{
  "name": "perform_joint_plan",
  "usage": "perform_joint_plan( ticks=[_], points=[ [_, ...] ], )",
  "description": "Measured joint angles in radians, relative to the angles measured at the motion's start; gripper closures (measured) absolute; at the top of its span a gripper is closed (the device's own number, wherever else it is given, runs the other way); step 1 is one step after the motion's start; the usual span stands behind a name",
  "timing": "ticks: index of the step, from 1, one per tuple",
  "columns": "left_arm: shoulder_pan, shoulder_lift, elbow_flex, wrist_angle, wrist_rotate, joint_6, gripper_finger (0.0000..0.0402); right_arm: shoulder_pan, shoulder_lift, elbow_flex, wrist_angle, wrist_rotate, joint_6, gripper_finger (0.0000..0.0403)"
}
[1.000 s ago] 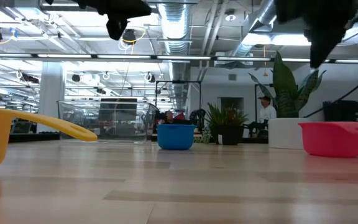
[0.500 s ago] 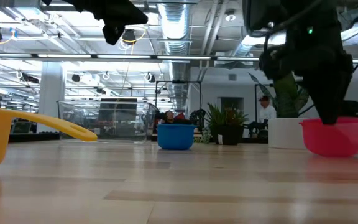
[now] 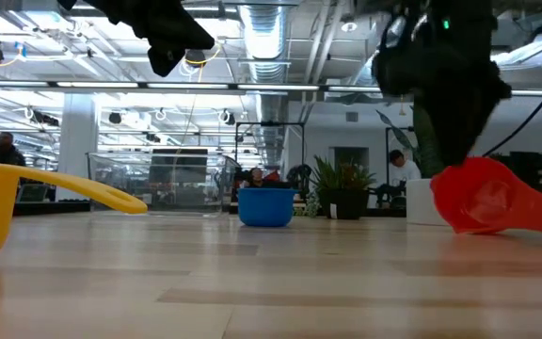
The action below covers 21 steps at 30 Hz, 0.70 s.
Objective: Nest measuring cups in basket
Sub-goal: Put the red measuring cup into the transparent bin
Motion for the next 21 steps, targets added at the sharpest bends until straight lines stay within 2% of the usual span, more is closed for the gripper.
perform_joint_plan(
  ticks=[7,16,21],
  points=[
    [0.000,0.000,0.000,-0.025,0.000,0.000,0.0401,0.033,-0.064,0.067,-0.123,0.125,0.088,0.0297],
    [0.000,0.000,0.000,-0.031,0.000,0.000,0.0401,0.097,-0.077,0.069,-0.171,0.149,0.205,0.0297],
    [0.000,0.000,0.000,-0.031,-0.010,0.006,0.0401,0.103,-0.077,0.069,-0.106,0.076,0.115,0.0297]
  ],
)
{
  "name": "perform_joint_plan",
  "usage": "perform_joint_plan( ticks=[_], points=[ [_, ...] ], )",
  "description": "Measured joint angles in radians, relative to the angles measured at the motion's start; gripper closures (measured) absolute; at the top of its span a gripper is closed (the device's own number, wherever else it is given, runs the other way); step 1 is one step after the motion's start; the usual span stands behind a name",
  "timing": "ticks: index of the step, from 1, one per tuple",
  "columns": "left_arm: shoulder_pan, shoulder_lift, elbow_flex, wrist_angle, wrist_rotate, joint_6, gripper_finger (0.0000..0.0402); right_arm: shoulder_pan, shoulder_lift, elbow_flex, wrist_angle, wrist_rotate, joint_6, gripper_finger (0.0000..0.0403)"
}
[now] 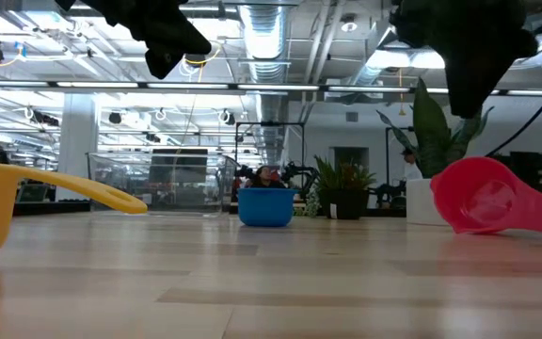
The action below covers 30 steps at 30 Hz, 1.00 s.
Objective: Nest measuring cups in basket
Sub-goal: Put the red measuring cup into the transparent bin
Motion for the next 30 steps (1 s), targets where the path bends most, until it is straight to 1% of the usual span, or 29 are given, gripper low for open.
perform_joint_plan(
  ticks=[4,8,13,17,19,22,26,30],
  points=[
    [0.000,0.000,0.000,0.000,-0.006,0.005,0.0402,-0.001,0.000,0.000,0.014,-0.007,-0.024,0.0295],
    [0.000,0.000,0.000,0.000,-0.006,0.005,0.0401,-0.001,0.000,0.000,0.010,-0.009,-0.089,0.0277],
    [0.000,0.000,0.000,0.000,-0.006,0.006,0.0401,-0.012,0.002,0.000,0.008,-0.007,-0.091,0.0226],
    [0.000,0.000,0.000,0.000,-0.006,0.005,0.0401,-0.018,0.034,0.000,-0.028,0.040,-0.092,0.0177],
    [0.000,0.000,0.000,-0.008,-0.006,0.006,0.0402,-0.027,0.055,0.000,-0.048,0.043,-0.069,0.0163],
    [0.000,0.000,0.000,-0.030,-0.005,0.005,0.0401,-0.038,0.084,0.000,-0.094,0.047,0.013,0.0160],
    [0.000,0.000,0.000,-0.063,-0.005,0.005,0.0401,-0.049,0.120,0.000,-0.187,0.047,0.099,0.0170],
    [0.000,0.000,0.000,-0.085,-0.005,0.005,0.0401,-0.048,0.144,0.001,-0.174,0.051,0.117,0.0178]
  ],
)
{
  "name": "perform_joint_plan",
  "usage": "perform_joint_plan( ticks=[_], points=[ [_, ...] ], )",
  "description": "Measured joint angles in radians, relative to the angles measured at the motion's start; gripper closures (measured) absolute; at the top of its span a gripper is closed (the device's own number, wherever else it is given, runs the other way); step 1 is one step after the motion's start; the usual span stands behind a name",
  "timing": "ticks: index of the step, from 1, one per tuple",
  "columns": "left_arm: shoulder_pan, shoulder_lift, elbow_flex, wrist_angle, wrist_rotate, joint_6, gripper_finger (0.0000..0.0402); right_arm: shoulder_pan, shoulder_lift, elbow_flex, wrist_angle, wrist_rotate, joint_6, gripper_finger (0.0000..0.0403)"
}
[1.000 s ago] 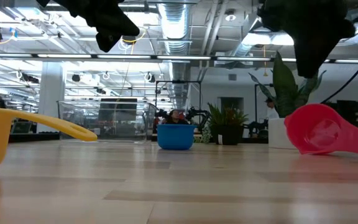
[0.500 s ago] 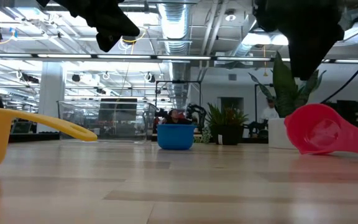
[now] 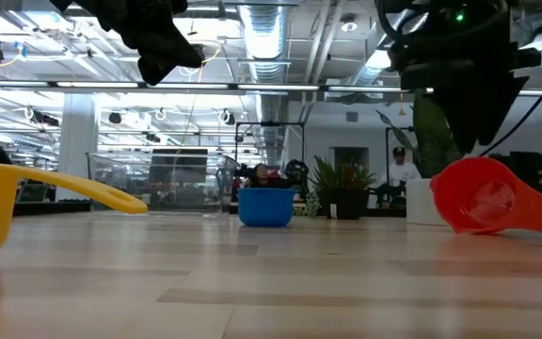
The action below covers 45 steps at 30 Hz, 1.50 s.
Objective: Nest measuring cups in basket
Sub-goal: Put the red measuring cup into the transparent bin
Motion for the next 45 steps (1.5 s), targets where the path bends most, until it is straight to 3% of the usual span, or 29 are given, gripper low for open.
perform_joint_plan(
  ticks=[17,21,26,30,35,40,45],
  points=[
    [0.000,0.000,0.000,0.008,0.000,0.000,0.0401,-0.017,0.174,-0.001,-0.095,0.022,-0.006,0.0191],
    [0.000,0.000,0.000,0.006,0.000,0.000,0.0401,-0.026,0.176,-0.001,-0.127,0.021,-0.007,0.0247],
    [0.000,0.000,0.000,0.005,0.000,0.000,0.0401,-0.027,0.157,-0.001,-0.114,0.020,-0.011,0.0369],
    [0.000,0.000,0.000,0.003,0.000,0.000,0.0402,-0.027,0.150,0.014,-0.108,0.010,-0.059,0.0386],
    [0.000,0.000,0.000,-0.006,0.000,-0.001,0.0401,-0.030,0.150,0.133,-0.100,0.063,-0.292,0.0395],
    [0.000,-0.018,0.000,-0.024,0.001,-0.022,0.0401,-0.071,0.150,0.307,-0.104,0.232,-0.516,0.0396],
    [-0.011,-0.072,0.000,-0.159,0.004,-0.085,0.0402,-0.168,0.149,0.468,-0.053,0.347,-0.725,0.0397]
  ],
)
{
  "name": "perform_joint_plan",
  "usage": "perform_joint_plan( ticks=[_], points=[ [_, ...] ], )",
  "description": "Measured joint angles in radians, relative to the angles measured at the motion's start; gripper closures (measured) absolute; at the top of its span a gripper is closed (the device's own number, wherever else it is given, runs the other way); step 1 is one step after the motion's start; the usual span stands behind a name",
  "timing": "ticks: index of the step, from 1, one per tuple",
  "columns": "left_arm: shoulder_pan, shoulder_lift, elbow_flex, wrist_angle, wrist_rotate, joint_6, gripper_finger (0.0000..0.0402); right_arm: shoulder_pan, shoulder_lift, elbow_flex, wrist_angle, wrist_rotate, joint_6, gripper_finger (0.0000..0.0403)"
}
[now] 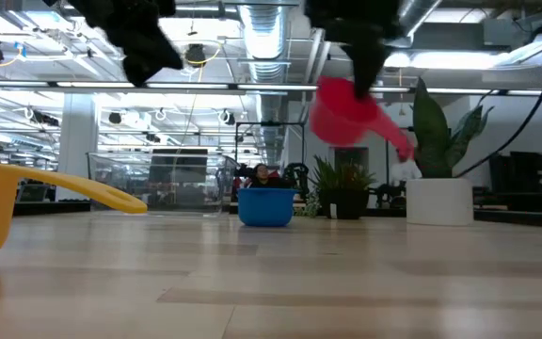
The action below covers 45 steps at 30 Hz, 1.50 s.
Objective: Nest measuring cups in basket
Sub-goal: Put the red measuring cup into the transparent bin
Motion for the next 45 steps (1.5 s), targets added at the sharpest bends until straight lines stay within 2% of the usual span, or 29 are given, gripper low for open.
perform_joint_plan(
  ticks=[4,7,13,18,21,24,27,32,34,36,45],
  points=[
    [-0.037,-0.044,0.000,-0.150,0.000,-0.073,0.0402,-0.113,0.000,0.086,0.127,0.040,-0.184,0.0397],
    [-0.074,-0.063,-0.003,-0.248,0.003,-0.165,0.0401,-0.204,0.000,0.128,0.325,0.027,-0.364,0.0397],
    [-0.150,-0.070,-0.038,-0.283,-0.010,-0.314,0.0401,-0.339,0.012,0.146,0.849,-0.198,-0.695,0.0397],
    [-0.219,-0.070,-0.055,-0.286,-0.101,-0.390,0.0401,-0.402,0.051,0.149,1.098,-0.262,-0.851,0.0398],
    [-0.254,-0.070,-0.055,-0.281,-0.167,-0.413,0.0402,-0.433,0.099,0.166,1.114,-0.349,-0.877,0.0398],
    [-0.280,-0.070,-0.055,-0.281,-0.210,-0.445,0.0401,-0.447,0.159,0.237,1.028,-0.384,-0.872,0.0398],
    [-0.297,-0.070,-0.055,-0.282,-0.233,-0.475,0.0401,-0.440,0.248,0.352,0.947,-0.399,-0.874,0.0398],
    [-0.316,-0.070,-0.055,-0.282,-0.245,-0.505,0.0401,-0.437,0.389,0.600,0.802,-0.483,-0.907,0.0398],
    [-0.326,-0.070,-0.055,-0.282,-0.245,-0.523,0.0401,-0.431,0.408,0.585,0.841,-0.512,-0.919,0.0398],
    [-0.336,-0.070,-0.055,-0.281,-0.245,-0.532,0.0401,-0.433,0.409,0.560,0.788,-0.545,-0.915,0.0398],
    [-0.367,-0.070,-0.055,-0.284,-0.265,-0.565,0.0401,-0.409,0.474,0.562,0.748,-0.570,-0.893,0.0398]
  ],
)
